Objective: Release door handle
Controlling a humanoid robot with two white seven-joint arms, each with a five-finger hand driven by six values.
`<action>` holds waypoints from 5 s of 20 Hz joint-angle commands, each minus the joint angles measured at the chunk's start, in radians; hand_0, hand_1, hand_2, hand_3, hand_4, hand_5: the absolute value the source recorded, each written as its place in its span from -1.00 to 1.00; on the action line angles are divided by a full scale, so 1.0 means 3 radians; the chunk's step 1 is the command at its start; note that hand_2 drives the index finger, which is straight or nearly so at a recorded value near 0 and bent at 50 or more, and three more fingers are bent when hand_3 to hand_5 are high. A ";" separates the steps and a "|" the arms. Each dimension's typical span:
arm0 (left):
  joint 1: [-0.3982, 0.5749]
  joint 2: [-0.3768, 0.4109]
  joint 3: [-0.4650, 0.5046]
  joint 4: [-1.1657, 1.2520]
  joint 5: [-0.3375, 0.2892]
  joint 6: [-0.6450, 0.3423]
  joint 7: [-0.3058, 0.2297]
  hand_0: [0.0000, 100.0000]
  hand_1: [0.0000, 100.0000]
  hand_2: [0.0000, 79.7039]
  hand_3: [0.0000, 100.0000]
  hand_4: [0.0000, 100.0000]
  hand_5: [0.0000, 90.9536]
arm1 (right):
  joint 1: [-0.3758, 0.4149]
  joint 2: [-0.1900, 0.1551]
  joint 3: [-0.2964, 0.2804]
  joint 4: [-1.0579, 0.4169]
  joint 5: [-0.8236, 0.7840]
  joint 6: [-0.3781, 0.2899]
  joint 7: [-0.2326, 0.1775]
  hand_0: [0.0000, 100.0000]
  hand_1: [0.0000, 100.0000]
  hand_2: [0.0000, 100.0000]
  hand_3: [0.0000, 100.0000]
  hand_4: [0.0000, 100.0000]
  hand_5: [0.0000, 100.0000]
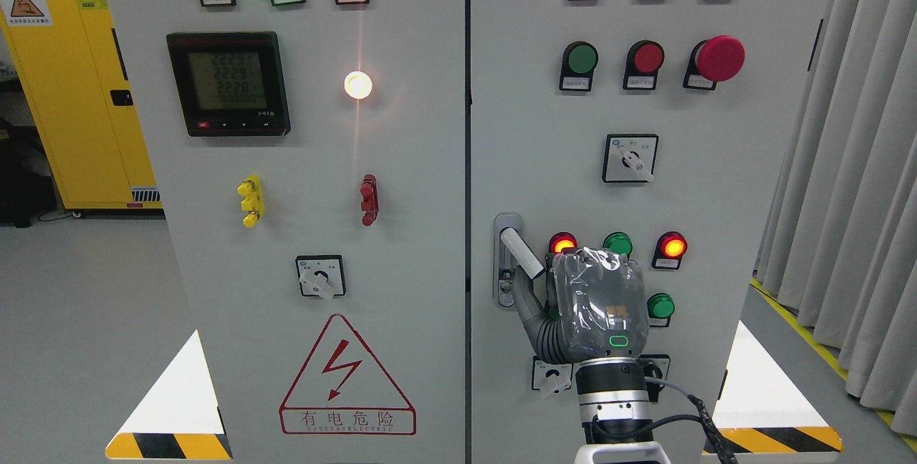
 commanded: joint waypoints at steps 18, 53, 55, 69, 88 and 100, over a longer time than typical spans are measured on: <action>0.0000 0.0000 0.0000 0.0000 0.0000 -0.0002 0.0002 -0.76 0.11 -1.00 -1.00 -1.00 -1.00 | 0.0007 -0.0001 -0.0061 -0.0024 -0.0010 -0.0010 0.0000 0.44 -0.26 1.00 1.00 1.00 1.00; 0.0000 0.0000 0.0000 0.0000 0.0000 -0.0002 0.0002 -0.76 0.11 -1.00 -1.00 -1.00 -1.00 | -0.0018 -0.0006 -0.0107 -0.0024 -0.0020 -0.0010 0.0000 0.31 -0.26 1.00 1.00 1.00 1.00; 0.0000 0.0000 0.0000 0.0000 0.0000 0.0003 0.0002 -0.76 0.11 -1.00 -1.00 -1.00 -1.00 | -0.0018 -0.0006 -0.0107 -0.0025 -0.0020 -0.0010 0.0000 0.31 -0.26 1.00 1.00 1.00 1.00; 0.0000 0.0000 0.0000 0.0000 0.0000 -0.0002 0.0002 -0.76 0.11 -1.00 -1.00 -1.00 -1.00 | -0.0018 -0.0001 -0.0112 -0.0030 -0.0020 -0.0010 0.0000 0.31 -0.30 1.00 1.00 1.00 1.00; 0.0000 0.0000 0.0000 0.0000 0.0000 -0.0002 0.0002 -0.76 0.11 -1.00 -1.00 -1.00 -1.00 | -0.0039 -0.0006 -0.0112 -0.0035 -0.0020 -0.0015 0.0000 0.29 -0.32 1.00 1.00 1.00 1.00; 0.0000 0.0000 0.0000 0.0000 0.0000 -0.0002 0.0002 -0.76 0.11 -1.00 -1.00 -1.00 -1.00 | -0.0054 -0.0006 -0.0127 -0.0035 -0.0020 -0.0015 0.0000 0.27 -0.32 1.00 1.00 1.00 1.00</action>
